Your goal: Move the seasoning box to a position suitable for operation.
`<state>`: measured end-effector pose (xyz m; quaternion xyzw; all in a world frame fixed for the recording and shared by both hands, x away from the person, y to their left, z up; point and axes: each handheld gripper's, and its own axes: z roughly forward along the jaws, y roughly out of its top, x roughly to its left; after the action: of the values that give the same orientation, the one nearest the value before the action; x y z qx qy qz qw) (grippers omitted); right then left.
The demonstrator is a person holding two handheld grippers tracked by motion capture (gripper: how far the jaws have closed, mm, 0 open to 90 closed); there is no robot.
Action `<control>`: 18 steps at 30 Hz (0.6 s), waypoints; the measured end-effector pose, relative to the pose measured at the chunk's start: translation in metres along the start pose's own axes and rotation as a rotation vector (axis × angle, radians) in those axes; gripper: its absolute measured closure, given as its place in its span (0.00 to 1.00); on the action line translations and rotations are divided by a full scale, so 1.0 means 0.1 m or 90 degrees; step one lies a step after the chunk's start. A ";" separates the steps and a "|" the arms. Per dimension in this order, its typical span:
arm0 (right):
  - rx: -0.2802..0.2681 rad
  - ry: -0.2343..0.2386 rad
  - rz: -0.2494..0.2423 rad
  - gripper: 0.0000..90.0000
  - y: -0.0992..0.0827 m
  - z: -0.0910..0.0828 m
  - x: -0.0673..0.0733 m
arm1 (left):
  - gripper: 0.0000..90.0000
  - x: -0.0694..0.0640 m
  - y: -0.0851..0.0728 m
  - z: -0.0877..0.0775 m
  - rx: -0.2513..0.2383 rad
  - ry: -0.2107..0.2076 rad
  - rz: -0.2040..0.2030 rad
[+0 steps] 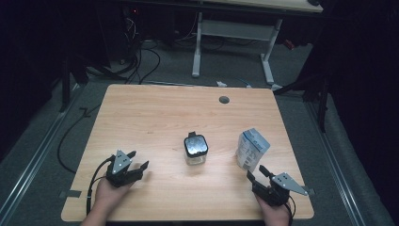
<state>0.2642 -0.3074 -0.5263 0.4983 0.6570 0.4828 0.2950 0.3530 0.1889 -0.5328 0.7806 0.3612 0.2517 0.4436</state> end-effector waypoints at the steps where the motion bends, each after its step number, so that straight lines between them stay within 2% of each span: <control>1: 0.000 0.000 0.000 0.46 0.00 0.00 0.00 | 0.39 0.00 0.00 0.00 0.000 0.000 0.000; 15: -0.003 -0.002 -0.002 0.46 0.00 0.00 0.00 | 0.39 0.00 0.00 0.00 0.002 -0.002 0.001; 16: -0.026 -0.008 -0.008 0.50 -0.01 -0.04 0.01 | 0.39 0.00 0.00 0.00 0.002 -0.001 0.001; 18: -0.046 -0.002 -0.025 0.60 0.00 -0.12 0.04 | 0.39 0.00 0.00 0.00 0.002 0.000 -0.001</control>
<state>0.2529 -0.3080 -0.5217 0.4751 0.6483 0.4995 0.3232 0.3535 0.1889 -0.5328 0.7809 0.3623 0.2505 0.4429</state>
